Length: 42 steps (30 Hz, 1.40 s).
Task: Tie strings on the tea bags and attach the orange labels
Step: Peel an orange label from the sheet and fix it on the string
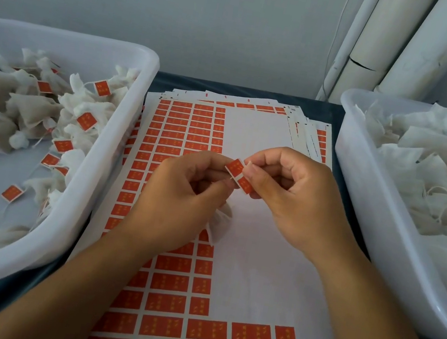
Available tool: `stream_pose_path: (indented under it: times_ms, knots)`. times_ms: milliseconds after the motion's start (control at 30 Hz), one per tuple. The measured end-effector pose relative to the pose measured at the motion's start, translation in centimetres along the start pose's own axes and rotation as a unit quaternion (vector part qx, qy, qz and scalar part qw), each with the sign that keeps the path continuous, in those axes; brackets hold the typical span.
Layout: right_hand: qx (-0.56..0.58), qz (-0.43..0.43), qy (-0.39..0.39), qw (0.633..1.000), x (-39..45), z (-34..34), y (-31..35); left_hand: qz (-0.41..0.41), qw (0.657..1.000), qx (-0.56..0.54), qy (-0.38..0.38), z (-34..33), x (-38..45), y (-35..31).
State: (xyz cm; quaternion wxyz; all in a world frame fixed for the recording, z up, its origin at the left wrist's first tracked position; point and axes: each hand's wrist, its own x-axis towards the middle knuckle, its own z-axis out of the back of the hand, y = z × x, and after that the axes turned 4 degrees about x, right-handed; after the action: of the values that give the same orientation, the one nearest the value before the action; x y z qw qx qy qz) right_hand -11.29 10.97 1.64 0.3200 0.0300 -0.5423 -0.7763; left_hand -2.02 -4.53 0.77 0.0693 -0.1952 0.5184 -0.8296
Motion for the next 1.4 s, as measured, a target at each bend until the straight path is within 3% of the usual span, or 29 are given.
stream_pose_path:
  times_ms: [433, 900, 1100, 1400]
  knots:
    - [-0.012, 0.028, -0.024, 0.999, -0.3, -1.4, 0.3, 0.081, 0.994, -0.058, -0.048, -1.0, 0.1, 0.2]
    - [0.031, 0.007, -0.088, 0.996, -0.5, -2.1, 0.4, 0.081, 0.992, -0.042, -0.093, -1.7, -0.1, 0.0]
    - [0.073, -0.023, -0.128, 0.989, -0.4, -2.6, 0.3, 0.007, 0.984, 0.058, -0.170, -2.0, -0.4, -0.2]
    - [0.083, -0.036, -0.130, 0.987, -0.4, -2.4, 0.4, -0.013, 0.985, 0.081, -0.150, -1.6, -0.2, 0.1]
